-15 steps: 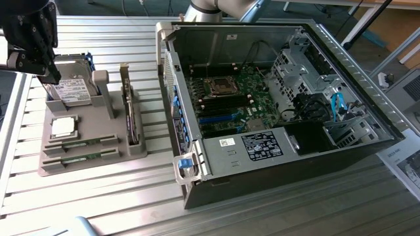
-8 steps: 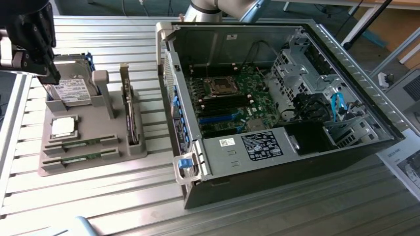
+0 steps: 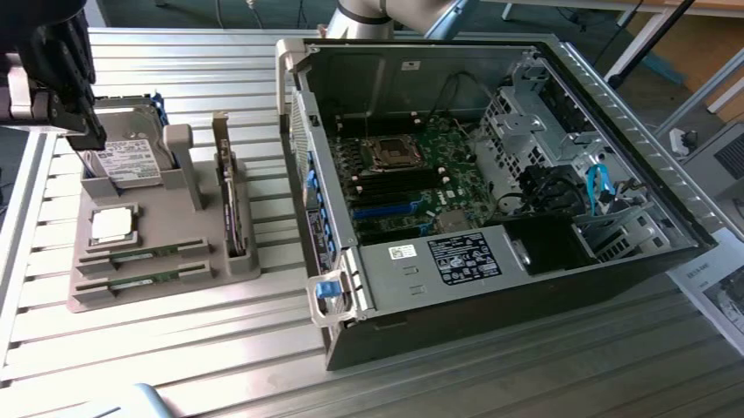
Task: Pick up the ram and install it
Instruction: 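Pick up the ram and move it above insertion slot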
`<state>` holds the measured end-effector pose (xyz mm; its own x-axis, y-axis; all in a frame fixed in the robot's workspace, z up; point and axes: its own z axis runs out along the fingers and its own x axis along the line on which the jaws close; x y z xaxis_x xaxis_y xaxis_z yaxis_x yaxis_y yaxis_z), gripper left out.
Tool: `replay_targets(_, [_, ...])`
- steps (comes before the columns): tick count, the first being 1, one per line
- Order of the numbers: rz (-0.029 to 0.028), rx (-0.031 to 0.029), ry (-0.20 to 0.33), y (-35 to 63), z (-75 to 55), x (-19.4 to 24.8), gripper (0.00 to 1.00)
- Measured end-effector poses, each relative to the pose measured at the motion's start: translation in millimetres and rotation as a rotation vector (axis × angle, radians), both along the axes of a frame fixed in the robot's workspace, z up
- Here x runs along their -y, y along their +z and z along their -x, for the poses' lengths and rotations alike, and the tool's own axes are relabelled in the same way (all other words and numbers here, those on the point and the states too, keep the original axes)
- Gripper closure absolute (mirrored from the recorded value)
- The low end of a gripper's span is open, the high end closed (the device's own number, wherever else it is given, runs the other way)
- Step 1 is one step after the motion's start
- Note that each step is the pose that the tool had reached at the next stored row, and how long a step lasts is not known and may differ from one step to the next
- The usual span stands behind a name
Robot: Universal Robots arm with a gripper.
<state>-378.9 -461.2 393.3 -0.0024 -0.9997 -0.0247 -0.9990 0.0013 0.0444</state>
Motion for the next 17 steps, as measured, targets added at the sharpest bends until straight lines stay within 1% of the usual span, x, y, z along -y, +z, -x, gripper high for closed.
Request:
replay_targets(5, [0.0000, 0.0000, 0.034, 0.0, 0.1, 0.0, 0.89])
replay_targets(17, [0.0000, 0.0000, 0.036, 0.0, 0.0, 0.0, 0.89])
